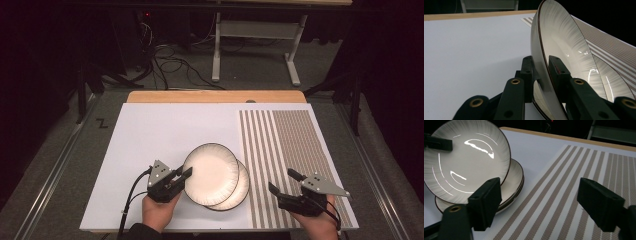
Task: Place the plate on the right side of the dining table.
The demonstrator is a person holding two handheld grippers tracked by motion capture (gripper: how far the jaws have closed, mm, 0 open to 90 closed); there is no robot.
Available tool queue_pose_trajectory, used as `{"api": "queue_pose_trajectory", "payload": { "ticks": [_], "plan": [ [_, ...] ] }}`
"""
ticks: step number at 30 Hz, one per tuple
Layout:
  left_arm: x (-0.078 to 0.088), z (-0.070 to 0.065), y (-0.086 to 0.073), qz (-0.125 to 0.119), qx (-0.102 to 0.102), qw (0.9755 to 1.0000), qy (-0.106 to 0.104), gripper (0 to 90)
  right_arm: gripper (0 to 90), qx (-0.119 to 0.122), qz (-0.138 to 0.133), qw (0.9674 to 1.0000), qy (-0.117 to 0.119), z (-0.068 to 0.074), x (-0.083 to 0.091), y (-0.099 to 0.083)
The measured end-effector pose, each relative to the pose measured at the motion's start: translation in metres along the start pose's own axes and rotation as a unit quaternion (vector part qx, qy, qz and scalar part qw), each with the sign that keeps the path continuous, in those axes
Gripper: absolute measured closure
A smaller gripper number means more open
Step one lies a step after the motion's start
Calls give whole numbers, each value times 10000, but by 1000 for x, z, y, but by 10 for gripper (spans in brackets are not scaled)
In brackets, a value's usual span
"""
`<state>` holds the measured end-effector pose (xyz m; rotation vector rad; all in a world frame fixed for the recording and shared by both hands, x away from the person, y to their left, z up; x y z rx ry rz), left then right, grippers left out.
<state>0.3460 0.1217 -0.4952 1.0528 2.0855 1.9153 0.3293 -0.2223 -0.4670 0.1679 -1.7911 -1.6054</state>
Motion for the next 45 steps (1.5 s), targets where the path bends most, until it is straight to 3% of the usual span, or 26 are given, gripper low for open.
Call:
{"api": "queue_pose_trajectory", "payload": {
  "ticks": [4,7,15,22,38,45],
  "plan": [
    [2,0,1,-72,-30,10000,7,762,61,22,-37,9998,-198,-4,10,-3],
    [3,0,2,-109,-37,9999,-9,765,34,18,5,9997,-248,-7,13,-5],
    [5,-1,3,-157,-118,9998,15,767,7,21,-2,9996,-267,-8,13,-5],
    [4,-1,3,-165,-127,9998,24,767,7,17,75,9999,-150,-2,4,-3],
    [5,-1,3,-169,-128,9998,9,767,11,273,533,9977,331,30,-67,10],
    [4,0,3,-169,-122,9998,-13,767,66,343,642,9961,505,48,-96,16]
  ]
}}
Point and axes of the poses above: each handheld gripper's, and its own axes: x roughly backward along the jaws, y roughly out of its top, z roughly to its left, the point moved 5 cm from there along -x, roughly forward along the jaws, and after that the axes turned 1 degree about -z, right-handed, at the moved point
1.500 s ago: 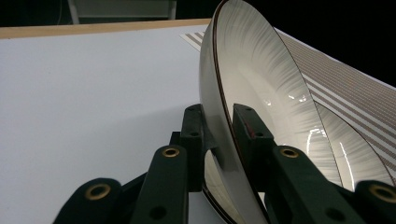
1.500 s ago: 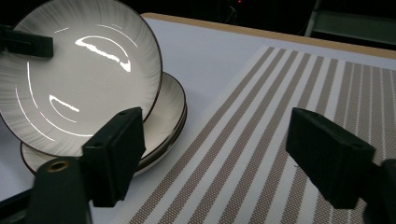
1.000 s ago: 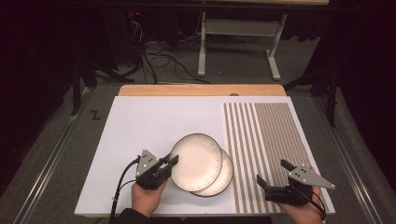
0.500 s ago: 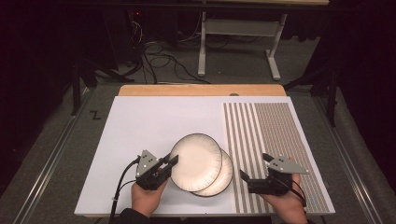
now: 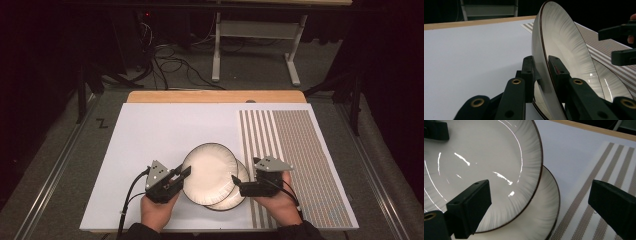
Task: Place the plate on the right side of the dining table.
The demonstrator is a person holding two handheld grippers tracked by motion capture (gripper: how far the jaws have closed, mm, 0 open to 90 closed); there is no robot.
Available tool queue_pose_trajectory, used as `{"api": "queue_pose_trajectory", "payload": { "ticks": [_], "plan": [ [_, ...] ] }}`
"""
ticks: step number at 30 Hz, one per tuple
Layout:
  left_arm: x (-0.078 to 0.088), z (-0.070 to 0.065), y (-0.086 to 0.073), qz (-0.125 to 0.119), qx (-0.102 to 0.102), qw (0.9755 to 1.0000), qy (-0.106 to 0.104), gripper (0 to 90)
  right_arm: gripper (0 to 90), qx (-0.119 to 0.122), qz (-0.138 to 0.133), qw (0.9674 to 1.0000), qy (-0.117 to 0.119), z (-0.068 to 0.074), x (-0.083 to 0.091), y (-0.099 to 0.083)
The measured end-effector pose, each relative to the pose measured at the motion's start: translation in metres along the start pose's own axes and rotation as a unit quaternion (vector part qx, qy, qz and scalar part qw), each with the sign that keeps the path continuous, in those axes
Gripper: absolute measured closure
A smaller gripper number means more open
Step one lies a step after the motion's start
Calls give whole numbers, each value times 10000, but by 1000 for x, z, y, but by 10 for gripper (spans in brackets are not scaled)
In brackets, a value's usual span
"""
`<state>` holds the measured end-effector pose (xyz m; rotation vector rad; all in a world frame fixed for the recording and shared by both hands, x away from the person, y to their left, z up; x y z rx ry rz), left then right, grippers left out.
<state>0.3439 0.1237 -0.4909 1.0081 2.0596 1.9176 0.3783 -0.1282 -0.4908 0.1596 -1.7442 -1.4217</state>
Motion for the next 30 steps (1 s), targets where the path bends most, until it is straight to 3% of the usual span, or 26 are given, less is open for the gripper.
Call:
{"api": "queue_pose_trajectory", "payload": {
  "ticks": [4,12,24,30],
  "plan": [
    [0,0,0,-1,4,10000,6,767,82,-39,16,10000,87,6,-13,4],
    [0,0,0,-11,8,10000,-18,768,160,-335,172,9988,311,9,-34,0],
    [2,-1,1,-79,-39,9999,-49,772,269,-492,272,9971,508,16,-40,-6],
    [4,-2,2,-158,-98,9998,-87,775,427,-679,245,9952,668,15,-40,-8]
  ]
}}
Point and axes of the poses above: each handheld gripper's, and its own axes: x roughly backward along the jaws, y roughly out of its top, z roughly to its left, the point moved 5 cm from there along -x, roughly forward along the jaws, and after that the axes turned 1 degree about -z, right-handed, at the moved point
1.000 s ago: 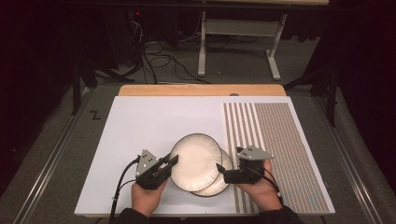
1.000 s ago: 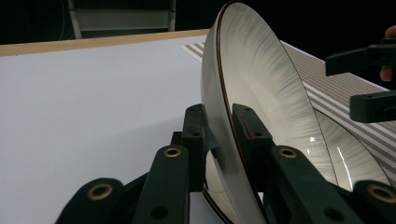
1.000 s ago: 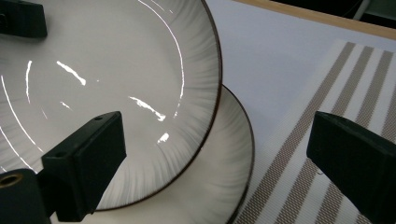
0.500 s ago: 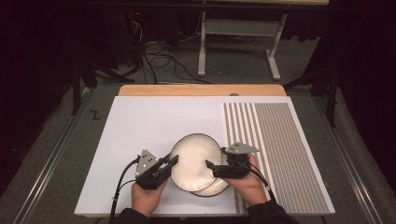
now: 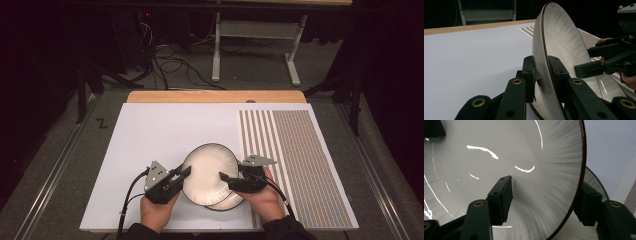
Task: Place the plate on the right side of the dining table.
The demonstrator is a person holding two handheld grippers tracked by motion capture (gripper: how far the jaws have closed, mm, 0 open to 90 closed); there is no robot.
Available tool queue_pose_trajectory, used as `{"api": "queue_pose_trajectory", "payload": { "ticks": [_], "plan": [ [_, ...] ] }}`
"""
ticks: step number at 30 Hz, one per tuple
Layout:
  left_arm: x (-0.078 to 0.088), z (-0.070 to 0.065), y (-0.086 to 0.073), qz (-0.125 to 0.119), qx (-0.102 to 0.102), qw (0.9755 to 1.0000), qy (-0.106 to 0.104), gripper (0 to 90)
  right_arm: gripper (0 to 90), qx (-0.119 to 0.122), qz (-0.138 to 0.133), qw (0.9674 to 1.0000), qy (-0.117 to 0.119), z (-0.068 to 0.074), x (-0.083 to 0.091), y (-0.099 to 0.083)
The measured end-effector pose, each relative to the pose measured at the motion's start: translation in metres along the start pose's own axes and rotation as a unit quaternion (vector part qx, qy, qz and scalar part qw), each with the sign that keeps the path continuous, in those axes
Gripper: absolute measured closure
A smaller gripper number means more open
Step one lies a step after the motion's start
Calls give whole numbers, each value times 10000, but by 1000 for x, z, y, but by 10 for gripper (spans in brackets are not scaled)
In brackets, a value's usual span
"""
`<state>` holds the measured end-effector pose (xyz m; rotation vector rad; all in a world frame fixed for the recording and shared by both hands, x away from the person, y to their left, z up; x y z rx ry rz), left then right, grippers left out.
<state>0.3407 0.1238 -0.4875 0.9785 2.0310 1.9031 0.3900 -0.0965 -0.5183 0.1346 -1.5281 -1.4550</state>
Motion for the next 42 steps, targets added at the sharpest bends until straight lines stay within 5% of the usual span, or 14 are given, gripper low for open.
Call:
{"api": "queue_pose_trajectory", "payload": {
  "ticks": [20,42],
  "plan": [
    [9,-4,9,-285,2,9994,-203,806,747,-511,-307,9968,538,-7,20,1],
    [11,-8,13,-227,-79,9993,-270,793,814,153,-793,9967,41,4,52,16]
  ]
}}
Point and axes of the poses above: each handheld gripper's, and its own axes: x roughly backward along the jaws, y roughly out of its top, z roughly to its left, the point moved 5 cm from there along -x, roughly forward along the jaws, and after that the axes turned 1 degree about -z, right-handed, at the moved point
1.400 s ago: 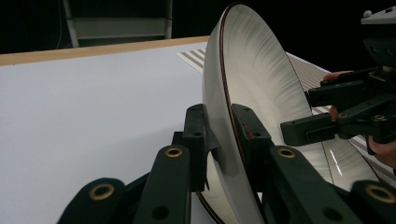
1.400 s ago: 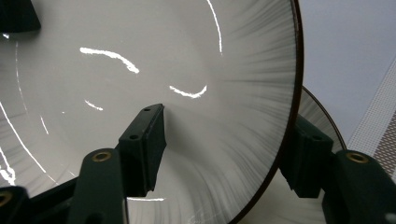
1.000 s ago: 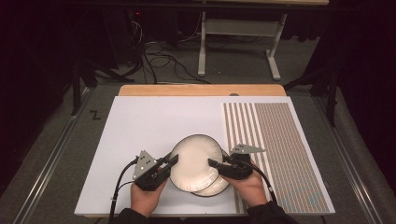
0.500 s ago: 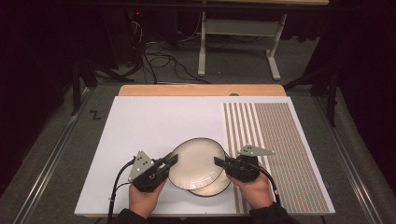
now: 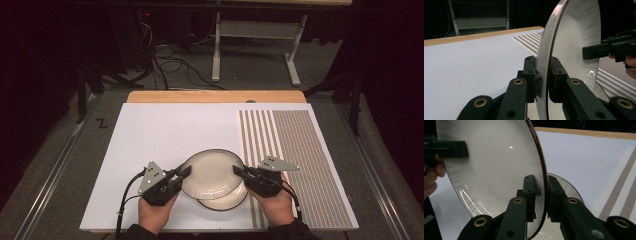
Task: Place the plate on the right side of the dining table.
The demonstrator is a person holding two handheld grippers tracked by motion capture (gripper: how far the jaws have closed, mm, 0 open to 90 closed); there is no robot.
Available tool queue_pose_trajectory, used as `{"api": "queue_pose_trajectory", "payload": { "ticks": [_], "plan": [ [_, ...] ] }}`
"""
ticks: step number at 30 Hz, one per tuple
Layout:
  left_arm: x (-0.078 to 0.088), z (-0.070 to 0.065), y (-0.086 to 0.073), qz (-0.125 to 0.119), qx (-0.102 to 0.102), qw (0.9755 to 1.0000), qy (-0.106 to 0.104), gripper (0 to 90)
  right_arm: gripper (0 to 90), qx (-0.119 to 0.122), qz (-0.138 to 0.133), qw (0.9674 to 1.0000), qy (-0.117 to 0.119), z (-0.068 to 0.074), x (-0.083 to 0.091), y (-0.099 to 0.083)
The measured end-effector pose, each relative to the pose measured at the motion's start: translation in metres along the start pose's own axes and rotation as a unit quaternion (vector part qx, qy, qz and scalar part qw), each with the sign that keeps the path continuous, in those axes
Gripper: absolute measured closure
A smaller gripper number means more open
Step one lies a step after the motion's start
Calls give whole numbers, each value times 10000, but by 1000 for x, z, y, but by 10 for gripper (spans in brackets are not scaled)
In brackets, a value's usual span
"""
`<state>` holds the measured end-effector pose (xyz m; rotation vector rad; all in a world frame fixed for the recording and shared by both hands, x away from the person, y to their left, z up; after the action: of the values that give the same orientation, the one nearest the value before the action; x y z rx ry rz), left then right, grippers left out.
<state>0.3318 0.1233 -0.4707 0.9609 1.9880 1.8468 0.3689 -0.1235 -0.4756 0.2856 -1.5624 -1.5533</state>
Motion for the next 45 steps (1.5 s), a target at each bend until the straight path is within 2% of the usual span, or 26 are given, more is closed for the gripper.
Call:
{"api": "queue_pose_trajectory", "payload": {
  "ticks": [6,11,23,40,45],
  "plan": [
    [-2,-2,0,62,60,9999,-54,790,820,130,-130,9997,-130,2,8,5],
    [-7,-4,-1,139,75,9999,-43,789,819,281,-127,9992,-258,0,12,9],
    [-20,-16,18,64,-32,9999,-123,787,823,296,-362,9982,-377,-9,30,21],
    [-64,-41,35,103,-37,9995,-292,783,820,232,-583,9950,-778,-44,62,25],
    [-77,-51,40,141,-104,9993,-333,782,818,222,-603,9941,-874,-56,73,25]
  ]
}}
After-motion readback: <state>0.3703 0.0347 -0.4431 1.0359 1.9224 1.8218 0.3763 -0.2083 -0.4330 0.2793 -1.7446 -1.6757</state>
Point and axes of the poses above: each handheld gripper's, and its own axes: x roughly backward along the jaws, y roughly out of its top, z roughly to its left, the point moved 5 cm from there along -x, roughly forward along the jaws, and after that the axes turned 1 degree about -z, right-handed, at the moved point
